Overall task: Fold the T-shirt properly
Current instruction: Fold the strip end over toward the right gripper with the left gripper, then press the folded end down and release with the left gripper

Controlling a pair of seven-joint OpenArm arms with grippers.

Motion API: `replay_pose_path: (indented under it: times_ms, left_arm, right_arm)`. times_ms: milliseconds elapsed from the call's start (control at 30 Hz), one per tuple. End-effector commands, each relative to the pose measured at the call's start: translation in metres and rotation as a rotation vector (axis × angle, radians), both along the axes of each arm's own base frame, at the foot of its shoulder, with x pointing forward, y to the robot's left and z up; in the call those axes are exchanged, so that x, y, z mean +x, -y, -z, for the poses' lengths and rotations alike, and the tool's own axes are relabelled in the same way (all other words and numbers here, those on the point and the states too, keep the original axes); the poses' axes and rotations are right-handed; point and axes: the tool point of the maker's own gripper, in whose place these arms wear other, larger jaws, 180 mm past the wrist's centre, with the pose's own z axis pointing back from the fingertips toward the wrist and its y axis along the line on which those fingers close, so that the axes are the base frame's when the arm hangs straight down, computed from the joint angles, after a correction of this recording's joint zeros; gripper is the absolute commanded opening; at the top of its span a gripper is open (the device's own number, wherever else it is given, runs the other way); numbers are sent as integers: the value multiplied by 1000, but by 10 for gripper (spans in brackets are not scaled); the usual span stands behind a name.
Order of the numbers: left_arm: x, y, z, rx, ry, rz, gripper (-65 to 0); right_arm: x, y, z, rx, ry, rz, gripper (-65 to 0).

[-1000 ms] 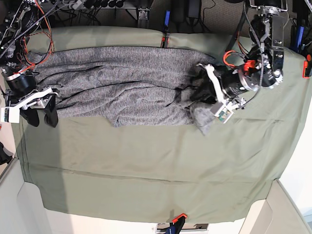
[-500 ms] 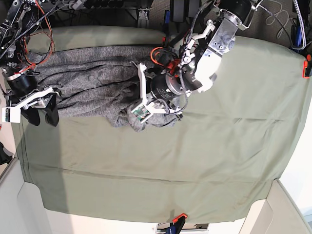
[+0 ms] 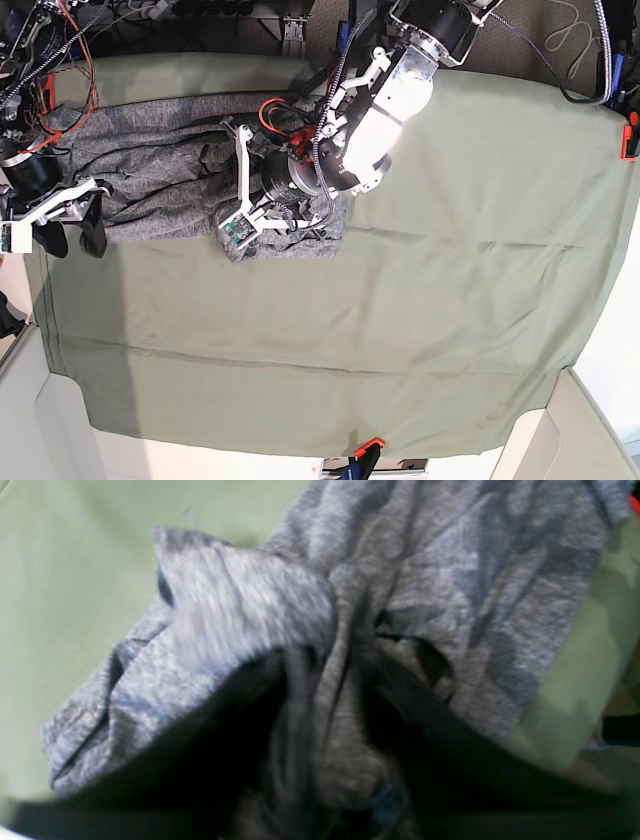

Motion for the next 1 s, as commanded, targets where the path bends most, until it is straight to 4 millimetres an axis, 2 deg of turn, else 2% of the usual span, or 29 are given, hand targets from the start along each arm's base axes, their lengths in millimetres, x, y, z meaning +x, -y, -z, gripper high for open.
replay_pose_path:
  times_ms: [0,133,233,267,400,500,633,833,900,967]
  left_arm:
    - [5,8,-15,-46,29,9,-286]
    - [-5,17,-17,-112,-35,33,-283]
    - [-22,33,-34,-208,-55,136,-283]
    - [-21,32,-42,-216,-31,143,-283]
    - [-12,8,-67,-226,65,146,-284]
    - [-24,-4,-72,-280,34,193,-284]
    - [-42,-13,-60,-250,1,225,-284]
    - [-27,-67,-31,-100,47,75,-284]
    - [-19,-85,-26,-53,78,27,-285]
    - [-8,-99,-30,-43,106,-16,-285]
  right_arm:
    - [4,1,-15,-5,52,-4,-290]
    - [4,2,-15,-7,52,-1,-290]
    - [4,12,-17,-12,54,26,-290]
    - [3,18,-17,-18,50,43,-290]
    - [-1,42,-20,-77,17,67,-290]
    - [-2,61,-19,-111,-7,91,-289]
    - [-1,83,2,-87,-67,121,-289]
    - [-9,96,44,-5,-166,160,-290]
    - [-9,96,48,32,-160,165,-290]
    - [-6,96,45,47,-138,168,-290]
